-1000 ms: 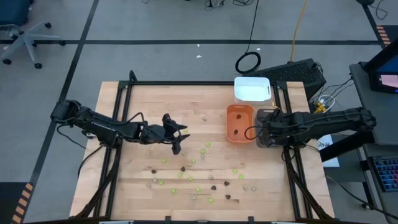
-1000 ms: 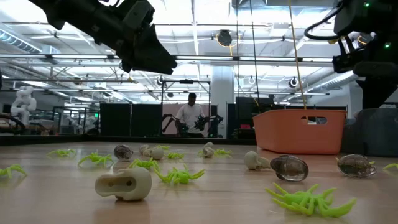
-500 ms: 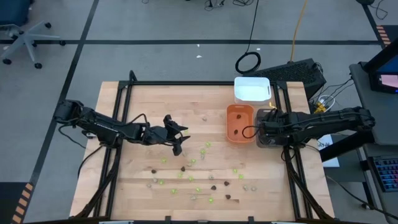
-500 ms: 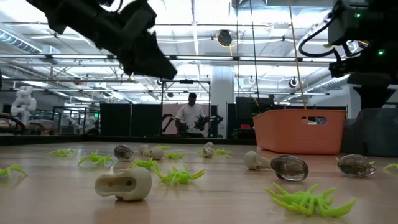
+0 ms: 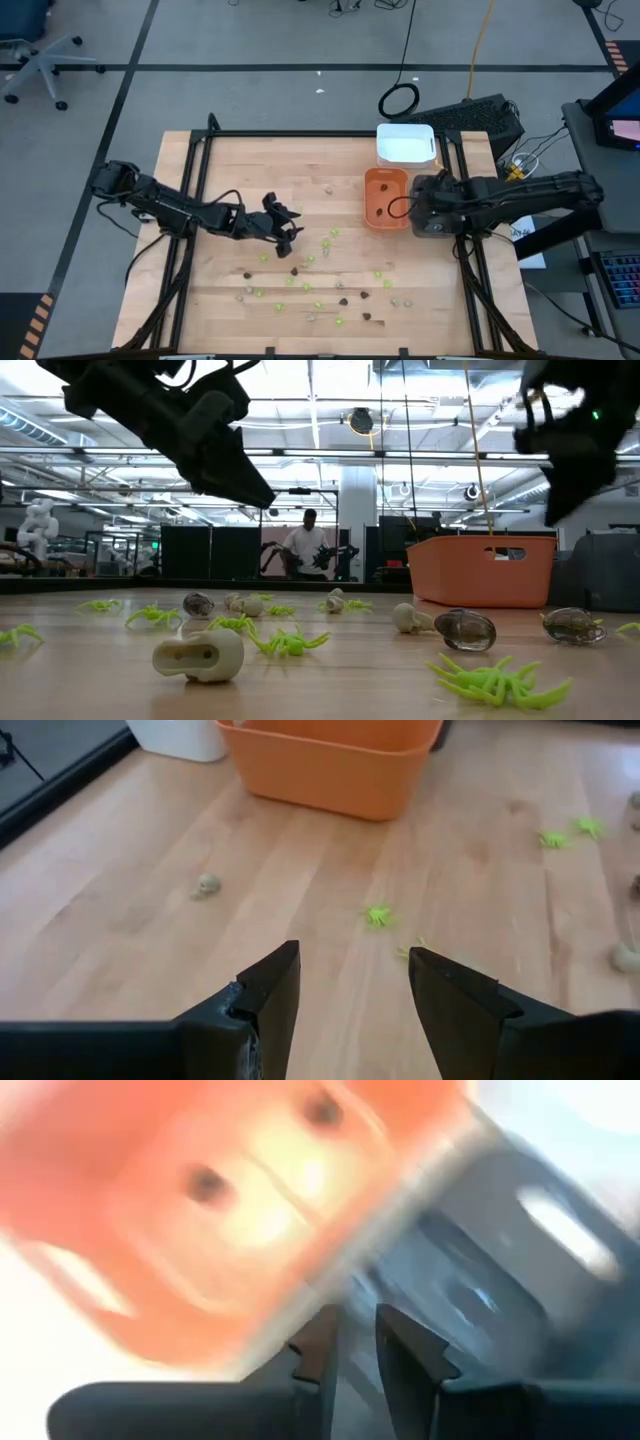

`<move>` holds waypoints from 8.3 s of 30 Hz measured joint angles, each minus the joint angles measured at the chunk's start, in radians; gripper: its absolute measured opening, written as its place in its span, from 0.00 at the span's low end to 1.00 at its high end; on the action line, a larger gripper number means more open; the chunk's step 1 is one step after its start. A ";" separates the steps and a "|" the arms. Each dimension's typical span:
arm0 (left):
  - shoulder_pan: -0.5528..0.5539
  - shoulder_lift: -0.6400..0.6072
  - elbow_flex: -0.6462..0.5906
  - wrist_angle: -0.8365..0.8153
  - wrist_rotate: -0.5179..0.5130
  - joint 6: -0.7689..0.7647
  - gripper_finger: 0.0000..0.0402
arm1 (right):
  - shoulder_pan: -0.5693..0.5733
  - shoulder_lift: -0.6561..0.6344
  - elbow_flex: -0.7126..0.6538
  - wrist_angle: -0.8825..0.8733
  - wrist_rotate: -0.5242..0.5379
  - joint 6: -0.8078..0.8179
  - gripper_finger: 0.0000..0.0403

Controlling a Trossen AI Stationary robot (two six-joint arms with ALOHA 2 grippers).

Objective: Sort Halloween decoration
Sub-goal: Put the white skull toy into the black bin

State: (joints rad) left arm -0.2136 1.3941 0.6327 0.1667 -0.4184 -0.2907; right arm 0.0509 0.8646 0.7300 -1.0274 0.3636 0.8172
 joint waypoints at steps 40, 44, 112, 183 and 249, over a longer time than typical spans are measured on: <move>0.512 0.383 0.438 -0.228 0.419 0.644 0.48 | 0.322 0.265 -0.037 0.941 0.245 -0.735 0.15; 0.530 0.461 0.482 -0.257 0.523 0.739 0.48 | 0.325 0.254 -0.037 0.940 0.241 -0.751 0.15; 0.460 0.563 0.601 -0.469 0.739 0.613 0.03 | 0.337 0.533 -0.036 1.054 0.237 -0.756 0.15; 0.198 0.563 0.600 -0.239 0.723 0.283 0.03 | 0.364 0.571 -0.036 1.073 0.053 -0.511 0.29; 0.243 0.821 0.653 0.182 0.427 0.347 0.16 | 0.653 0.640 -0.036 0.847 0.266 -0.187 0.01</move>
State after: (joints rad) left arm 0.0291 2.2155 1.2860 0.3483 0.0086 0.0561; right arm 0.7040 1.5047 0.6943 -0.1805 0.6295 0.6301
